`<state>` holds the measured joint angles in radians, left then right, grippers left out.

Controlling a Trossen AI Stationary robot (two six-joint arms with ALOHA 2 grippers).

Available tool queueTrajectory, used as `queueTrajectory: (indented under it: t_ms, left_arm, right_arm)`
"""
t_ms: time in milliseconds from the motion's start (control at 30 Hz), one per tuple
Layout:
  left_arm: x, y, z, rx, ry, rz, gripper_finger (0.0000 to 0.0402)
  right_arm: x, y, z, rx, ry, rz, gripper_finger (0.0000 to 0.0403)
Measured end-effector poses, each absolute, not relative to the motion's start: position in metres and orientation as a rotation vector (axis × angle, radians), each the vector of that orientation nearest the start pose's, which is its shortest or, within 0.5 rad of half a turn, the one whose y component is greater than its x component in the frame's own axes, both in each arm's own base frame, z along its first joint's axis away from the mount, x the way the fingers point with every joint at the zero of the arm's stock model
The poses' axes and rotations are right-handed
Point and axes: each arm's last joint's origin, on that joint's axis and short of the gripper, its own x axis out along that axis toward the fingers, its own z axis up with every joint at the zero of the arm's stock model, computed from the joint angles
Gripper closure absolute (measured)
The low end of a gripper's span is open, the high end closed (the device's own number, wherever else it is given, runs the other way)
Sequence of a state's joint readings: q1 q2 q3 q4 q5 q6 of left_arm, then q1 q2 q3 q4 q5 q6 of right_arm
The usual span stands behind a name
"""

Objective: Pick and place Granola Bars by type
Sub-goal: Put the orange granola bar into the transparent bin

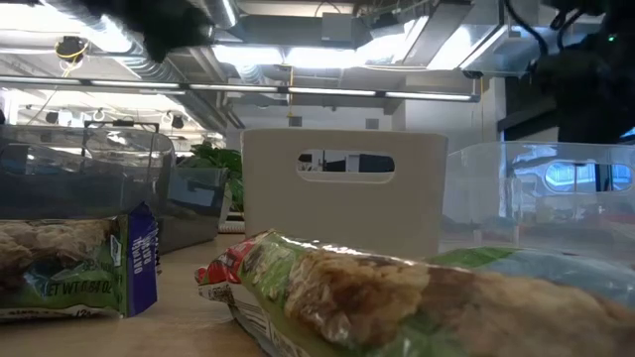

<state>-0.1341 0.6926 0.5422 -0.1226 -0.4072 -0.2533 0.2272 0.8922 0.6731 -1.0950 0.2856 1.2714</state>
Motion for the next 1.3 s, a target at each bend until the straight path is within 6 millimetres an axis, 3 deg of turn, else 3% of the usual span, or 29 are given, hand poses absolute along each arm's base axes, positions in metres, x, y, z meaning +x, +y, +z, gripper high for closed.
queueTrajectory:
  t_ms: [433, 633, 1300]
  left_arm:
    - [0.142, -0.008, 0.211, -0.191, 0.211, 0.435, 0.0233]
    - [0.141, -0.008, 0.202, -0.212, 0.222, 0.415, 0.0235]
    - [0.142, -0.009, 0.202, -0.193, 0.228, 0.371, 0.0233]
  right_arm:
    - [0.147, 0.030, 0.195, 0.891, 1.238, -1.004, 0.0212]
    - [0.153, 0.034, 0.184, 0.920, 1.341, -1.070, 0.0212]
    - [0.167, 0.039, 0.147, 0.824, 1.482, -1.311, 0.0212]
